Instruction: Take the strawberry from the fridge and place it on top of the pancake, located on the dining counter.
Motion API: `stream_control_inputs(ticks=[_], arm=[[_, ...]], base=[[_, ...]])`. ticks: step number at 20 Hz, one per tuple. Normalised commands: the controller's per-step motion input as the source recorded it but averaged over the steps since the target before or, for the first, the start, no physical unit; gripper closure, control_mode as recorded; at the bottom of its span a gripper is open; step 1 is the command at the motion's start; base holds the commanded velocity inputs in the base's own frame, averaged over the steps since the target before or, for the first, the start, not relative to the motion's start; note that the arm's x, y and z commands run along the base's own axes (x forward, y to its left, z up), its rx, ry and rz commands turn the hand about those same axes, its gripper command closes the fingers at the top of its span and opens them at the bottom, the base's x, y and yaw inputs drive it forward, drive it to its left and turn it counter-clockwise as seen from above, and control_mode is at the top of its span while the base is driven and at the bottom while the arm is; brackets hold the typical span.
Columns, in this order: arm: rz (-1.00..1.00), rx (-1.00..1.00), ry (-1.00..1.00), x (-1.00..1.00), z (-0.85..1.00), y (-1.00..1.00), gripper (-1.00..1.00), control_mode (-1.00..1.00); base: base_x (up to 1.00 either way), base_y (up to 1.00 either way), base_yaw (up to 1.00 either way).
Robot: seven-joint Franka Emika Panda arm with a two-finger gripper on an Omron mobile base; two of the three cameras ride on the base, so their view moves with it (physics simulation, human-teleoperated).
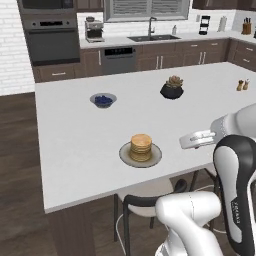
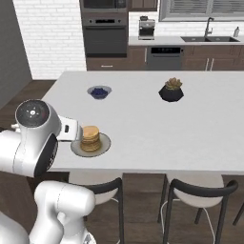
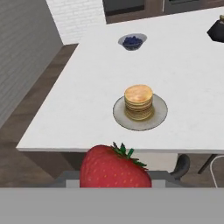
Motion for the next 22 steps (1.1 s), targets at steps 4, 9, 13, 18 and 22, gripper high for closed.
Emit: stream_control_inputs(ticks=[4, 9, 13, 18, 22], arm=[[0.00, -0.01, 0.02, 0.10, 0.00, 0.08, 1.00, -1.00], [0.00, -0.07, 0.12, 0.58, 0.01, 0.30, 1.00, -1.00], [-0.03, -0.07, 0.37, 0.48, 0.00, 0.08, 1.00, -1.00], [-0.02, -0.19, 0.31, 0.65, 0.00, 0.07, 1.00, -1.00], [0.00, -0.01, 0.08, 0.37, -0.02, 0.01, 1.00, -1.00]], base=[[0.19, 0.21, 0.00], [0.00, 0.00, 0.00], [0.00, 0.00, 0.00], [0.00, 0.00, 0.00], [0.00, 0.00, 0.00]])
